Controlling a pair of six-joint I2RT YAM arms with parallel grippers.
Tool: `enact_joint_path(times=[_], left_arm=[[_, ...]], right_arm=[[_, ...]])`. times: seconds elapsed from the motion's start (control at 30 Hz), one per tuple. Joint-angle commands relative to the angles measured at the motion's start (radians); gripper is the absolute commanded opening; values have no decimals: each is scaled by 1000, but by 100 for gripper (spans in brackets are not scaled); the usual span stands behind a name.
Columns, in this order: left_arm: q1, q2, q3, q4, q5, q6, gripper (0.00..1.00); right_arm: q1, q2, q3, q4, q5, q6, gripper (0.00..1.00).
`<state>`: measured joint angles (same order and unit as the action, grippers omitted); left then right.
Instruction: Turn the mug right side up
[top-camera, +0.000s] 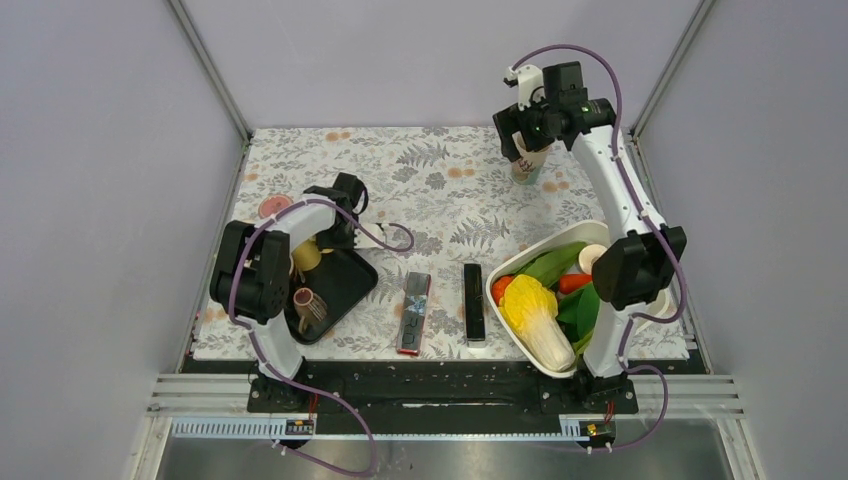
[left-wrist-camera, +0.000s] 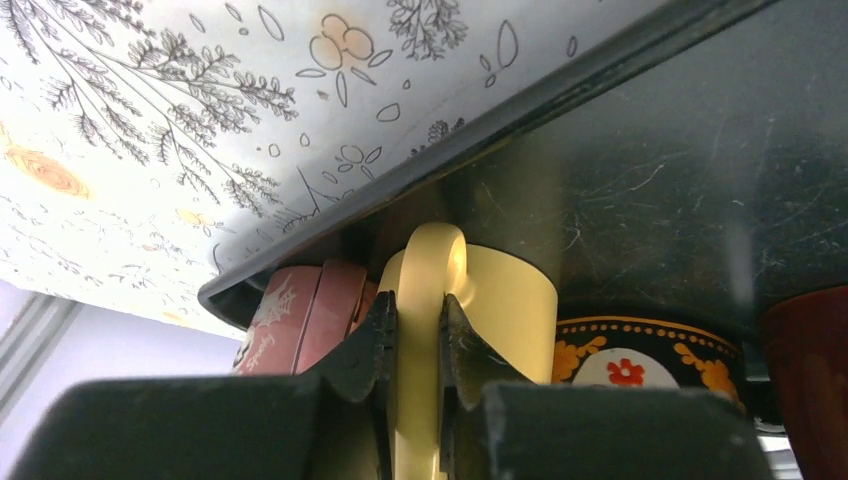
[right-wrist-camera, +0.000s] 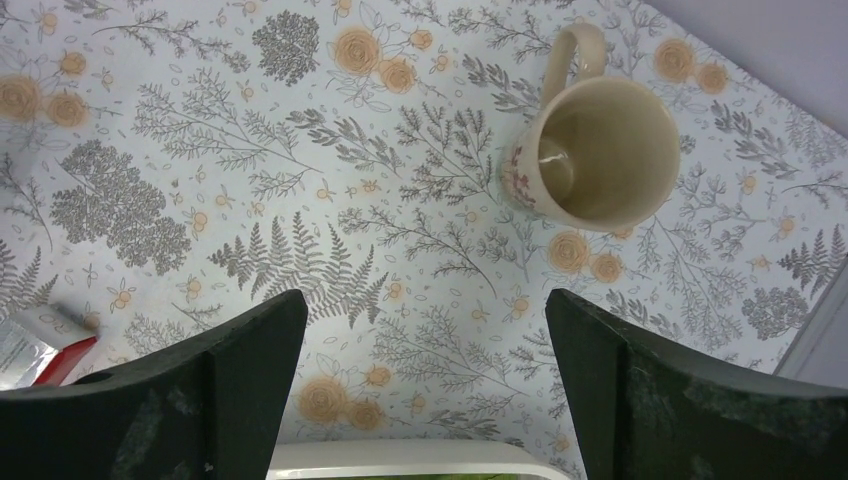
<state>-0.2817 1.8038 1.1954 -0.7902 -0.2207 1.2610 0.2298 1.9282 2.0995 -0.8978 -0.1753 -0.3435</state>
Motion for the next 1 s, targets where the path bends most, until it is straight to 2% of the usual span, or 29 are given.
enact_joint_path(times=[0.0, 0.23, 0.37, 0.53, 0.63, 0.73, 0.97], left_arm=[[4, -15, -6, 9, 6, -10, 0], [3, -107, 108, 9, 101, -140, 0], [4, -170, 188, -41, 198, -212, 0], [4, -198, 223, -34, 265, -312, 0], [7, -214, 227, 23, 289, -409, 0], [9, -237, 231, 105, 301, -542, 0], [9, -338, 270, 148, 504, -775, 0]], right_arm=[[13, -131, -94, 100, -51, 21, 99], [50, -336, -333, 278, -115, 69, 99], [82, -453, -492, 396, -259, 107, 99], [201, -535, -721, 585, -326, 168, 100], [278, -538, -852, 742, -357, 259, 99], [338, -498, -967, 991, -419, 391, 100], [458, -317, -989, 1308, -491, 594, 99]])
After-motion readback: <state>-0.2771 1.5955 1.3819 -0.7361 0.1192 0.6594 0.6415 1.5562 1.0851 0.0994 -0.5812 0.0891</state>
